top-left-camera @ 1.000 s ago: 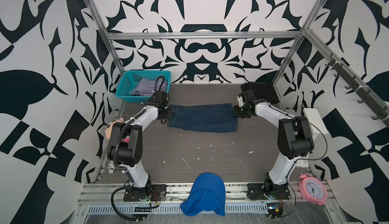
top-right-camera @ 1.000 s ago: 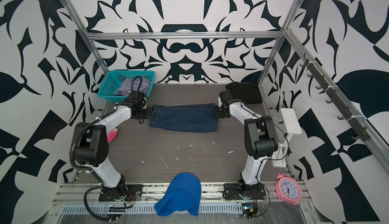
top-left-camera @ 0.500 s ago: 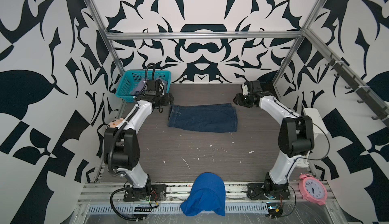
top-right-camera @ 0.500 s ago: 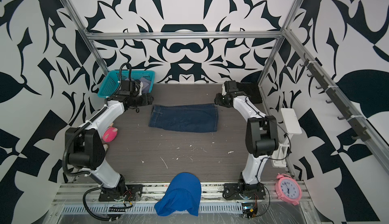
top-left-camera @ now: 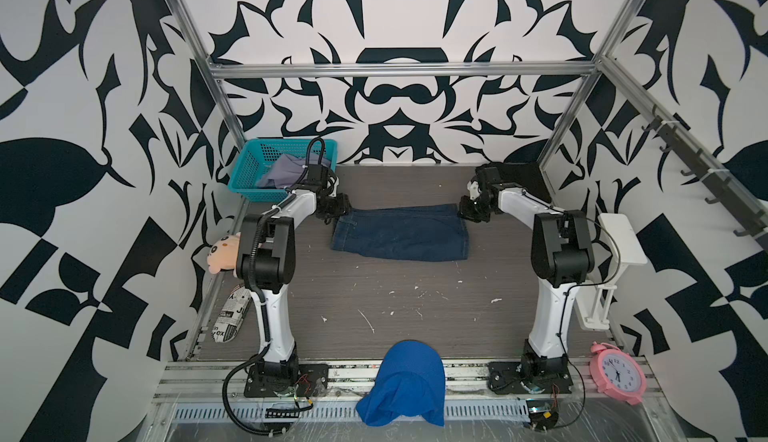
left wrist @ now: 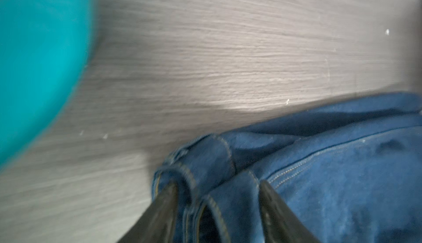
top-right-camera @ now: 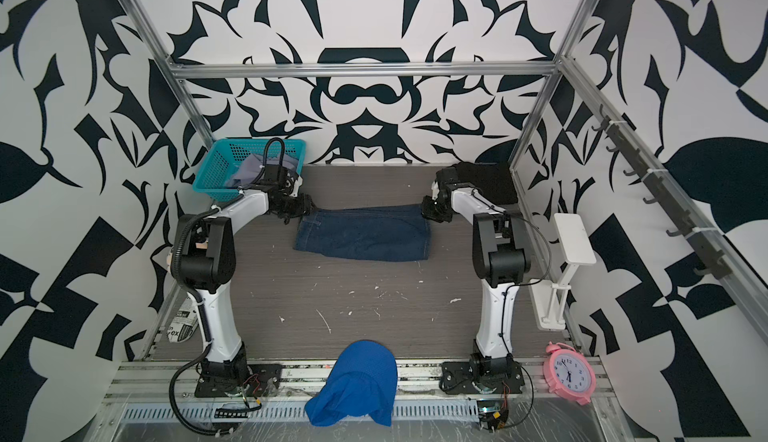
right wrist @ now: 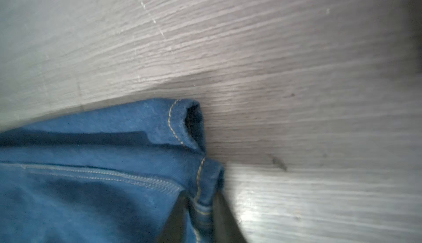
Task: Fold and stack the skirts
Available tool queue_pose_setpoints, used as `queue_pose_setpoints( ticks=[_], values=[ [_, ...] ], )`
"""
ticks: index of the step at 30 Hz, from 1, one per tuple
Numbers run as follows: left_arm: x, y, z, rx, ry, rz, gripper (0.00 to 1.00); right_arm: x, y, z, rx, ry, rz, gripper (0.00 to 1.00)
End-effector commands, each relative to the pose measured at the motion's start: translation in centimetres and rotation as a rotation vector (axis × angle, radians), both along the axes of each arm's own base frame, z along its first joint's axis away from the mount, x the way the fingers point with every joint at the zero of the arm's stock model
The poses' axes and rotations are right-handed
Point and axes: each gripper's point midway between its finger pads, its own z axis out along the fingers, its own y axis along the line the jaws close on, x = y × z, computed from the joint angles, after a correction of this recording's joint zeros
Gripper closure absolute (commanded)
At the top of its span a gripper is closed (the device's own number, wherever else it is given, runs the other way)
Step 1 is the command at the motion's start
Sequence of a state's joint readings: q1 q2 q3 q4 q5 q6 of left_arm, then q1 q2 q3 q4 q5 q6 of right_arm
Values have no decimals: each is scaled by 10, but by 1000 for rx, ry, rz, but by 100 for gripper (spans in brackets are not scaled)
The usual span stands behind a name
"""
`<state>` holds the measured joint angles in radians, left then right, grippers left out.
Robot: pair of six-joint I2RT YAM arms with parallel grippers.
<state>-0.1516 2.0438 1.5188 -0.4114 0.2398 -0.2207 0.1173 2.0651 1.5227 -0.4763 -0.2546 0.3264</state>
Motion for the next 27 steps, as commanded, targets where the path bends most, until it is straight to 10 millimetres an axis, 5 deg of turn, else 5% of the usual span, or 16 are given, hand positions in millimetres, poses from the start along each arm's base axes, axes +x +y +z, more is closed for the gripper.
queue_pose_setpoints(
  ticks=[1, 7, 17, 22, 27],
  values=[
    [2, -10, 13, -45, 1, -28, 61, 7, 4, 36, 22, -55, 12, 98],
    [-2, -10, 33, -55, 2, -25, 100, -2, 6, 58, 35, -45, 13, 100],
    [-7, -6, 67, -53, -56, -7, 100, -6, 10, 104, 82, -130, 12, 100],
    [-8, 3, 87, -25, -112, 26, 100, 5, 9, 128, 78, -206, 4, 100],
    [-8, 20, 86, -8, -128, 81, 100, 25, 8, 141, 70, -251, -3, 100]
  ],
)
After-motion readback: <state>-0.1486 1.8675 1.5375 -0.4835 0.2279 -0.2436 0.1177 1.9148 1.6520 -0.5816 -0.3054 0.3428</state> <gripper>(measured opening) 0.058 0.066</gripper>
